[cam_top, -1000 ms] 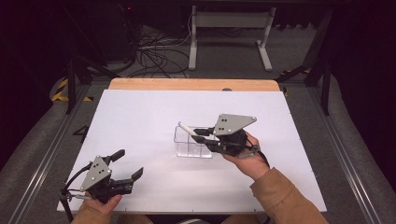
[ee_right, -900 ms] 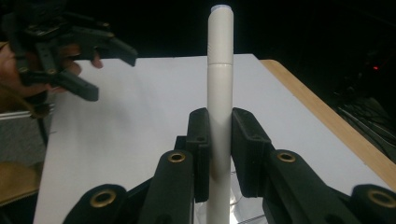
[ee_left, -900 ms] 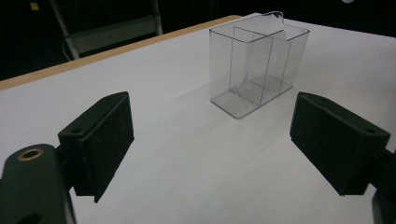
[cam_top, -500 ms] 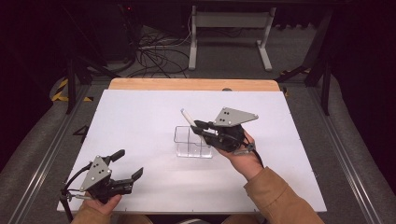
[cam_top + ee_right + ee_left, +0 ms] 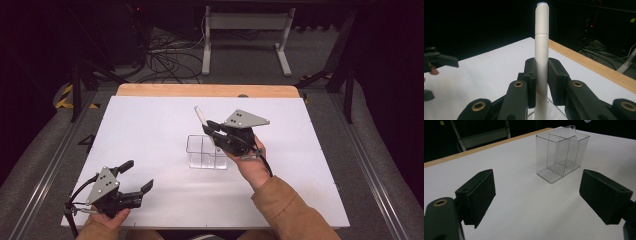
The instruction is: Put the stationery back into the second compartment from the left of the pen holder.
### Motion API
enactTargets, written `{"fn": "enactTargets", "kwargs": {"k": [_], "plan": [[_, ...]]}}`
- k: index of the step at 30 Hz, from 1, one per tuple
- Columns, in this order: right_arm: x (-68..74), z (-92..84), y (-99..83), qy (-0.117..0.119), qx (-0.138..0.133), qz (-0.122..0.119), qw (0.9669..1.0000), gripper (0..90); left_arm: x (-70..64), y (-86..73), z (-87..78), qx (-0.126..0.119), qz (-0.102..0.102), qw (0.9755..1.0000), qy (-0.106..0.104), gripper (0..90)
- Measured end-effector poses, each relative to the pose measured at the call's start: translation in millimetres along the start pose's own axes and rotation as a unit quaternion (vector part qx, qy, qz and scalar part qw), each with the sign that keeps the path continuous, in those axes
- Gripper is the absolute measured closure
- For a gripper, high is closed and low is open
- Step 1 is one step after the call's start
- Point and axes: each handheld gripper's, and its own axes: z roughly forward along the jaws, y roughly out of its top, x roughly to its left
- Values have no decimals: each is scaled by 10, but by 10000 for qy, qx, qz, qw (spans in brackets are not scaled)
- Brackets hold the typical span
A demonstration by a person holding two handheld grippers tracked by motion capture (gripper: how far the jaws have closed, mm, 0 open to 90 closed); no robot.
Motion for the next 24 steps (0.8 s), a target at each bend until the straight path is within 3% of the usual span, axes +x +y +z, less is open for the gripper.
{"fn": "enactTargets", "kwargs": {"k": [5, 16, 17, 19, 24], "plan": [[-25, 120, -29, -46, 2, 239, 9997, 781, 2, 1, -2, -8, 14, 10000, 5, 145], [-7, 238, -70, -158, 22, 151, 9998, 779, 5, -1, -1, -7, -11, 10000, -7, 145], [-11, 250, -88, 25, -43, 148, 9999, 780, 5, -1, 0, -7, -10, 10000, -7, 145], [-14, 257, -100, 118, -91, 148, 9998, 779, 4, -1, 0, -3, -6, 10000, -12, 145], [-43, 323, -171, 86, 2, 46, 10000, 780, 4, -3, -1, -15, -30, 10000, -7, 145]]}}
